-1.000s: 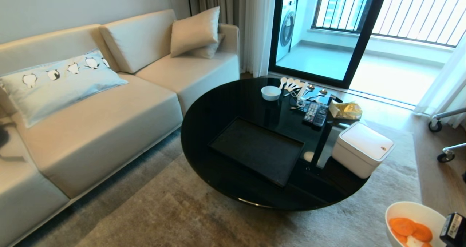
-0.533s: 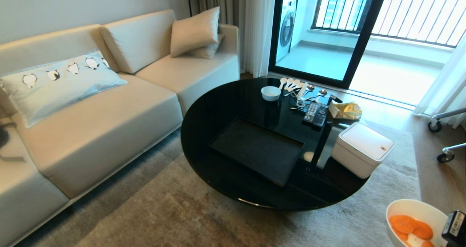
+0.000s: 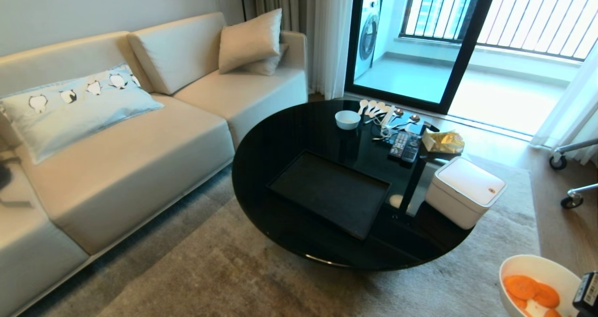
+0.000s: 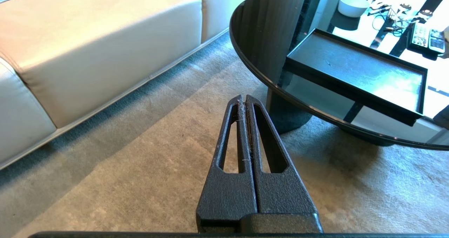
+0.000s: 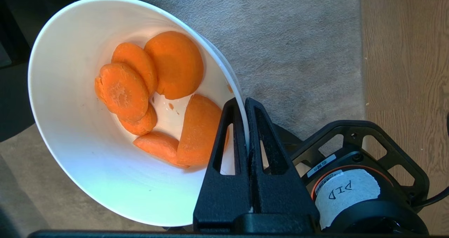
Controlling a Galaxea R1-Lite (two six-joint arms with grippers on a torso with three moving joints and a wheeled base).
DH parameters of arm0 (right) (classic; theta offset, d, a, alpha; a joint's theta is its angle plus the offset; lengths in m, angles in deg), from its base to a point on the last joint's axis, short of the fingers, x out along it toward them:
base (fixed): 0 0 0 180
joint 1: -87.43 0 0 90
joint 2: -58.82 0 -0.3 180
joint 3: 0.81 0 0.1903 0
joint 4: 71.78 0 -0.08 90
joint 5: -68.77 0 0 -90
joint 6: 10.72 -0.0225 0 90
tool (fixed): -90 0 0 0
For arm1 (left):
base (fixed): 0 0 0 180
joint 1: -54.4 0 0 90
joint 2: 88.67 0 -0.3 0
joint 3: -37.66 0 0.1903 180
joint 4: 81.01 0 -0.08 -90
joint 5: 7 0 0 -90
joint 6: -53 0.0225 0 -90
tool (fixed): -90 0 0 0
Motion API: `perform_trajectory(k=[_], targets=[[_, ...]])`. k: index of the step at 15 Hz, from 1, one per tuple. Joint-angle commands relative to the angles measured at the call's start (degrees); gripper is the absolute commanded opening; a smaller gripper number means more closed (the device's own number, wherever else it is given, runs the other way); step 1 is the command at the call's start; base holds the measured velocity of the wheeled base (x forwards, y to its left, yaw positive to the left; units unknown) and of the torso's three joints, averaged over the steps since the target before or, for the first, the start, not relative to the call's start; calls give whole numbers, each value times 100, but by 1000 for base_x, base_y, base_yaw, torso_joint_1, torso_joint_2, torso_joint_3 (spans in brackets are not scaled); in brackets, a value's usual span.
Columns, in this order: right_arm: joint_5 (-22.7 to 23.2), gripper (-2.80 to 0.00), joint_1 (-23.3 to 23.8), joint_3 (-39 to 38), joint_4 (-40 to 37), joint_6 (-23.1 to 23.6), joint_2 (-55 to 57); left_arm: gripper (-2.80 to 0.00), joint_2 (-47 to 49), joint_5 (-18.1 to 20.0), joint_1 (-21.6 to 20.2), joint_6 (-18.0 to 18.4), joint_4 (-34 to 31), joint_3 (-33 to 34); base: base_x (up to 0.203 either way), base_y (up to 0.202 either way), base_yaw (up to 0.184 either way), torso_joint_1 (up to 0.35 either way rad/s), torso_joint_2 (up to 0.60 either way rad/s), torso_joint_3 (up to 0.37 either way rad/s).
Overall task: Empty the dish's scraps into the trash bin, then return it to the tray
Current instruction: Move the bowl over the trash can
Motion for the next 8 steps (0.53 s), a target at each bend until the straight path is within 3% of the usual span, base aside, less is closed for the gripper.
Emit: perform_trajectory(k=[1, 6, 8], targets=[[-9, -280, -15, 16, -25, -27, -33, -280, -2, -4, 0, -7, 2, 0, 0, 0, 0, 0, 0, 0], [-9, -280, -6, 7, -210, -194, -23, -280, -2, -4, 0, -7, 2, 0, 0, 0, 0, 0, 0, 0], [-9, -280, 2, 0, -210, -194, -19, -280, -2, -4, 0, -7, 2, 0, 1, 7, -93, 2, 3, 0]])
